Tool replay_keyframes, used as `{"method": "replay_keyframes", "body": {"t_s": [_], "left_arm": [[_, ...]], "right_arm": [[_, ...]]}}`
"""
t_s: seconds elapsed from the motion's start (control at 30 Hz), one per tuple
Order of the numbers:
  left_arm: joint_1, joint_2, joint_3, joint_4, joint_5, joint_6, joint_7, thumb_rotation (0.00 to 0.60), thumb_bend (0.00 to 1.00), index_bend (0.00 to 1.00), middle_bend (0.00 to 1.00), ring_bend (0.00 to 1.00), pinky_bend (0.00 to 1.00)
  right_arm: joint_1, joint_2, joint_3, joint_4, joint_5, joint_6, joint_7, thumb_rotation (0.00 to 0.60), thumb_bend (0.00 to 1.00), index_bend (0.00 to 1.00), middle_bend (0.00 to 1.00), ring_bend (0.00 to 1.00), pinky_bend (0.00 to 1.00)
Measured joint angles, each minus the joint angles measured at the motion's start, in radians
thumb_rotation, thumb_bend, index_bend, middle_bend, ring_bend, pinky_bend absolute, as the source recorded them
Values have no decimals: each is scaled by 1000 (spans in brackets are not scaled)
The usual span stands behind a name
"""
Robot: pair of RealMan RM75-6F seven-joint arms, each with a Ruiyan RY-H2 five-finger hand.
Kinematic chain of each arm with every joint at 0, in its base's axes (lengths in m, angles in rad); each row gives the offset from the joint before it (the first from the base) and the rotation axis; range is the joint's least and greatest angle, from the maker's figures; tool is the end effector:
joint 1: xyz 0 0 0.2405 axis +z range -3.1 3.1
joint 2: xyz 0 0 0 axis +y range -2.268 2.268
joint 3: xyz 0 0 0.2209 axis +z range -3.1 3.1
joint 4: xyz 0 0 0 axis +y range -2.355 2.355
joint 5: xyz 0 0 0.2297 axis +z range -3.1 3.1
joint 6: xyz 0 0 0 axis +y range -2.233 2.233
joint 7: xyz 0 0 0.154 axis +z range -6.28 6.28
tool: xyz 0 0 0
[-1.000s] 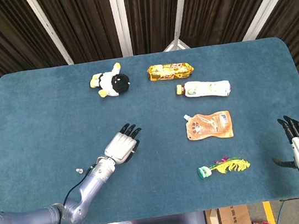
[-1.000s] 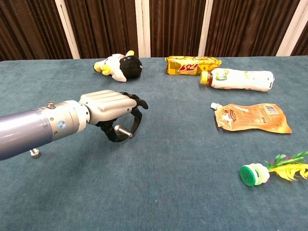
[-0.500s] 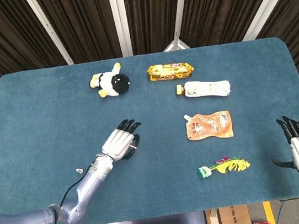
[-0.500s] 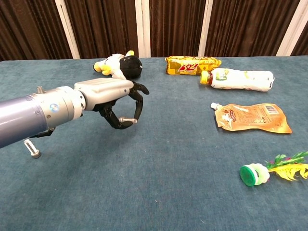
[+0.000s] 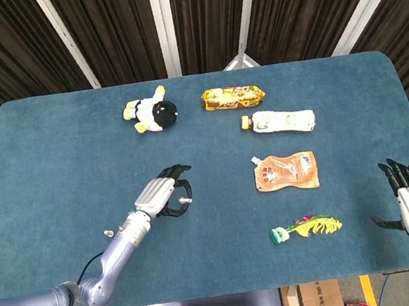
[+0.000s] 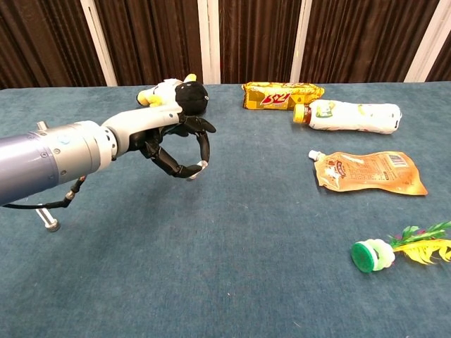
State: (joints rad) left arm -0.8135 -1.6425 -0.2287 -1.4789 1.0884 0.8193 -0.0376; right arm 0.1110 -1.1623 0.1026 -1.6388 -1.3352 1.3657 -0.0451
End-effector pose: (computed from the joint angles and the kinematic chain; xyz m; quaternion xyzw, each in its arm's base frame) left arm -0.0687 0.3225 -0.0780 -0.6824 -0.5391 -0.4267 0.2483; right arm -0.2955 -0.2068 0.1090 0.5582 -0.4483 0.3595 0.5985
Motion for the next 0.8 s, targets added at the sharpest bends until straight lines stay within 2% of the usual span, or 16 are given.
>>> {"method": "replay_keyframes", "body": {"t_s": [0.23, 0.8], "left_arm": [[18, 5, -20, 5, -12, -95, -176, 600, 565, 523, 73, 0, 0], [32, -42, 5, 75, 85, -120, -303, 600, 546, 523, 73, 0, 0]], "right_arm": [[-1, 0, -2, 0, -1, -1, 1, 600, 114, 120, 68, 62, 0], [-1, 6, 1, 1, 3, -2, 13, 600, 115, 128, 67, 62, 0]]}}
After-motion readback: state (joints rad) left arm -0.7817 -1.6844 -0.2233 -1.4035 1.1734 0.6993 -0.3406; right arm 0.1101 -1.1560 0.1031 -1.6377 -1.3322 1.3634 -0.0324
